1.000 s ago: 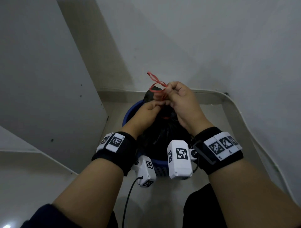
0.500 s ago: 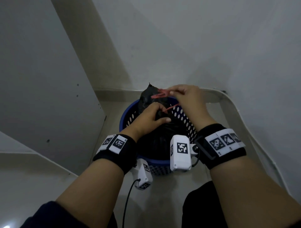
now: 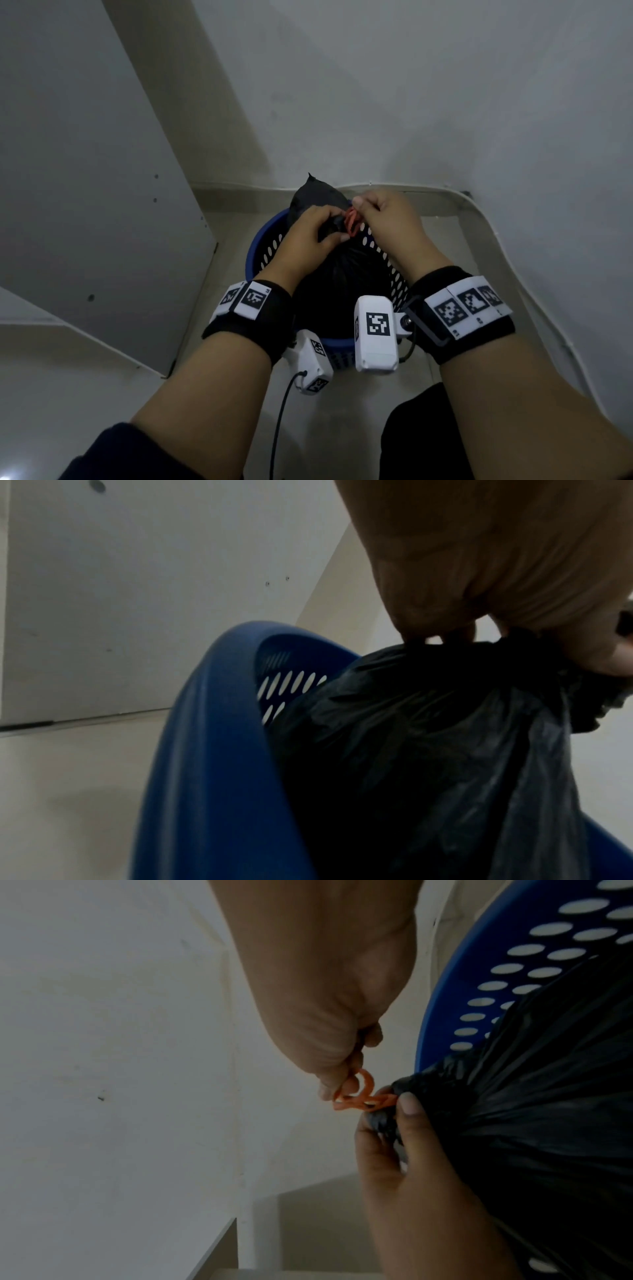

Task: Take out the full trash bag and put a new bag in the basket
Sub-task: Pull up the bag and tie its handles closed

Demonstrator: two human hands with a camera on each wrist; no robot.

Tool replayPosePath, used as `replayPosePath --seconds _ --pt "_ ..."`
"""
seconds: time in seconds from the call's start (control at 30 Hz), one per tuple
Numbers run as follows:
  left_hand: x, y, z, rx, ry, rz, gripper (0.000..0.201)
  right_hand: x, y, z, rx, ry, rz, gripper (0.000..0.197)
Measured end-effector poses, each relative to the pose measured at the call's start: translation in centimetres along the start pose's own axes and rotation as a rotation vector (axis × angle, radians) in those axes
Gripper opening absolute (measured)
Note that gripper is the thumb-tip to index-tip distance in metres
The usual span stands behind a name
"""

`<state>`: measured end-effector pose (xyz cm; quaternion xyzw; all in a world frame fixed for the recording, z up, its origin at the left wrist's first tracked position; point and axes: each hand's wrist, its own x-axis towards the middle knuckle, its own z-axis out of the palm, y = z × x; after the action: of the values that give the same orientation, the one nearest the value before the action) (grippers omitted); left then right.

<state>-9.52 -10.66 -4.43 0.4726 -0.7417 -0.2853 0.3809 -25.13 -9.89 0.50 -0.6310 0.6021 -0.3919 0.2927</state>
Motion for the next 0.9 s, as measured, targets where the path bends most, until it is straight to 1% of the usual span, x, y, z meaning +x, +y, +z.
replayPosePath --seconds 0.07,0.1,0.17,0.33,0.47,0.53,0.6,0.67,0.73,0.77,0.83,0.87,0.9 --pt "0.0 -0.1 -0.4 0.021 -0.023 -0.017 0.036 0.3 0.8 0.4 0.038 0.077 0.021 0.021" --pt "0.0 0.0 -0.6 -0.008 -0.022 -0.037 0.037 0.4 1.1 0.7 0.021 0.117 0.019 0.02" --pt "-0.1 0.1 -0.8 -0.099 0.002 -0.079 0.036 0.6 1.5 1.6 -0.003 0.176 0.011 0.02" --pt "-0.8 0.1 -0.3 -0.264 0.1 -0.173 0.038 0.7 1.8 3.1 0.084 0.3 0.01 0.014" --pt "-0.9 0.0 -0.3 -0.361 0.112 -0.208 0.035 0.7 2.4 3.6 0.088 0.348 0.029 0.009" --pt "-0.9 -0.3 -0.2 -0.395 0.13 -0.237 0.033 0.7 2.5 3.4 0.06 0.329 0.012 0.007" --pt "-0.9 -0.3 -0.2 -0.413 0.137 -0.247 0.029 0.5 2.5 3.2 0.099 0.247 -0.001 0.008" --pt "-1.0 -0.1 -0.2 -0.415 0.143 -0.239 0.026 -0.1 2.0 3.3 0.149 0.235 0.021 0.009" --pt "-0.9 0.0 -0.2 -0.393 0.149 -0.237 0.023 -0.6 2.1 3.8 0.078 0.267 -0.004 0.015" --pt "-0.8 0.0 -0.2 -0.371 0.156 -0.241 0.021 -0.9 2.0 4.0 -0.005 0.244 -0.027 0.021" --pt "-0.5 -0.4 -0.1 -0.321 0.197 -0.281 0.02 -1.5 1.8 4.3 -0.111 0.144 -0.021 0.032" --pt "-0.4 -0.6 0.0 -0.311 0.23 -0.317 0.021 -1.7 1.6 4.5 -0.084 0.07 0.016 0.037" --pt "-0.3 -0.8 0.1 -0.325 0.258 -0.351 0.021 -1.8 1.4 4.4 -0.01 -0.012 0.058 0.041"
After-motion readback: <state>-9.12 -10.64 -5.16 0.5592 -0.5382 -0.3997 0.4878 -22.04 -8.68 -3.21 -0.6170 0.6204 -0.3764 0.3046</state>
